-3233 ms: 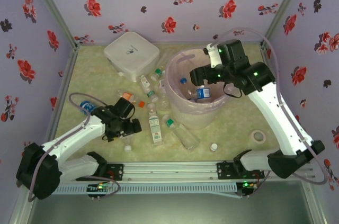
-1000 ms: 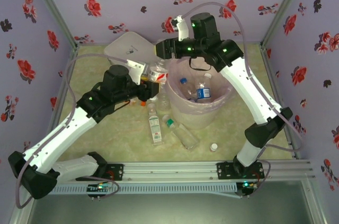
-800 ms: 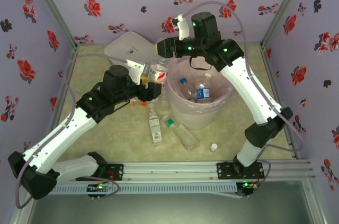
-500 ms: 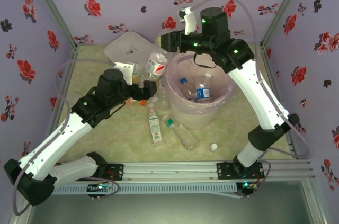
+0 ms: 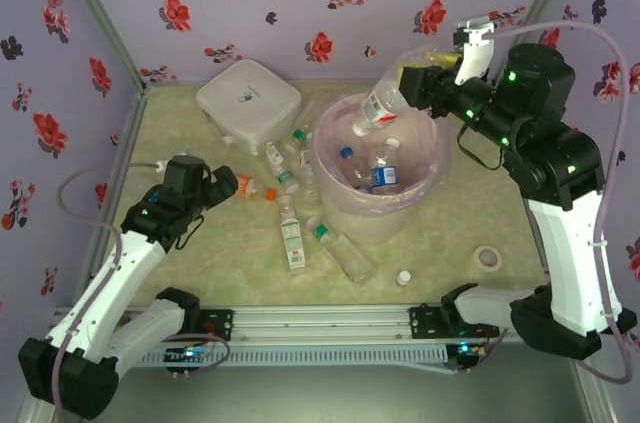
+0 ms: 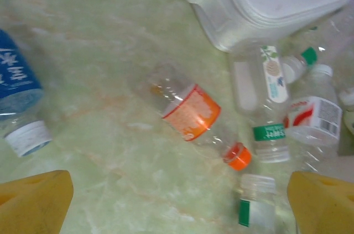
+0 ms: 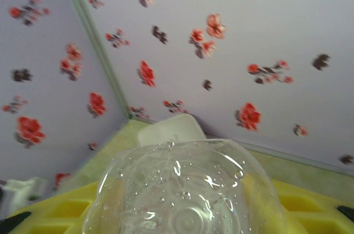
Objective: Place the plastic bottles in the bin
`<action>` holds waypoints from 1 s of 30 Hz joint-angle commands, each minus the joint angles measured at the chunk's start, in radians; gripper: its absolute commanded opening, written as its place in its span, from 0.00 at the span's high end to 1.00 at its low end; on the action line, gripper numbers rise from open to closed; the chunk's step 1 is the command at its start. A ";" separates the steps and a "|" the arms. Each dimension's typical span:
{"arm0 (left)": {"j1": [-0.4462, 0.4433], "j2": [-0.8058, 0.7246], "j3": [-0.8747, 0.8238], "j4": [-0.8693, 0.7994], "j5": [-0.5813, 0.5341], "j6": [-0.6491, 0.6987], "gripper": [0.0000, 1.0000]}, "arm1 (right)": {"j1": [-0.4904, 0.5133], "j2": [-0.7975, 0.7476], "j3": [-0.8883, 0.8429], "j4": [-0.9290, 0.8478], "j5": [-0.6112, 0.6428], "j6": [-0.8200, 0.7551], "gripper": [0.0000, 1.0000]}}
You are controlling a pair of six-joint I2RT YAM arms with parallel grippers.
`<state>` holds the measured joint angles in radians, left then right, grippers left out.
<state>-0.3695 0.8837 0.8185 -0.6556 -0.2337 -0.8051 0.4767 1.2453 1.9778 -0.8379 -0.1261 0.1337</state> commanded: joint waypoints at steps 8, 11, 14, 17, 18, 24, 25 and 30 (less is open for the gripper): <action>0.071 -0.015 -0.057 -0.068 -0.060 -0.047 0.00 | 0.039 0.125 -0.172 -0.090 0.089 -0.051 0.77; 0.089 -0.019 -0.071 -0.077 -0.062 -0.050 0.00 | 0.077 0.167 -0.219 -0.088 0.098 -0.040 0.77; 0.100 -0.022 -0.079 -0.088 -0.061 -0.051 0.00 | 0.095 0.203 -0.283 -0.072 0.097 -0.010 0.78; 0.106 -0.026 -0.087 -0.090 -0.061 -0.050 0.00 | 0.099 0.228 -0.359 -0.040 0.092 0.023 0.78; 0.107 -0.029 -0.088 -0.090 -0.061 -0.048 0.00 | 0.099 0.235 -0.385 -0.029 0.094 0.031 0.78; 0.113 -0.029 -0.099 -0.095 -0.061 -0.045 0.00 | 0.098 0.273 -0.519 0.053 0.087 0.085 0.75; 0.116 -0.028 -0.100 -0.096 -0.061 -0.045 0.00 | 0.099 0.277 -0.535 0.063 0.082 0.093 0.74; 0.122 -0.029 -0.113 -0.103 -0.061 -0.042 0.00 | 0.099 0.278 -0.589 0.117 0.076 0.127 0.66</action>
<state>-0.2588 0.8677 0.7258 -0.7303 -0.2703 -0.8368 0.5777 1.5322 1.4036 -0.7597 -0.0593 0.2218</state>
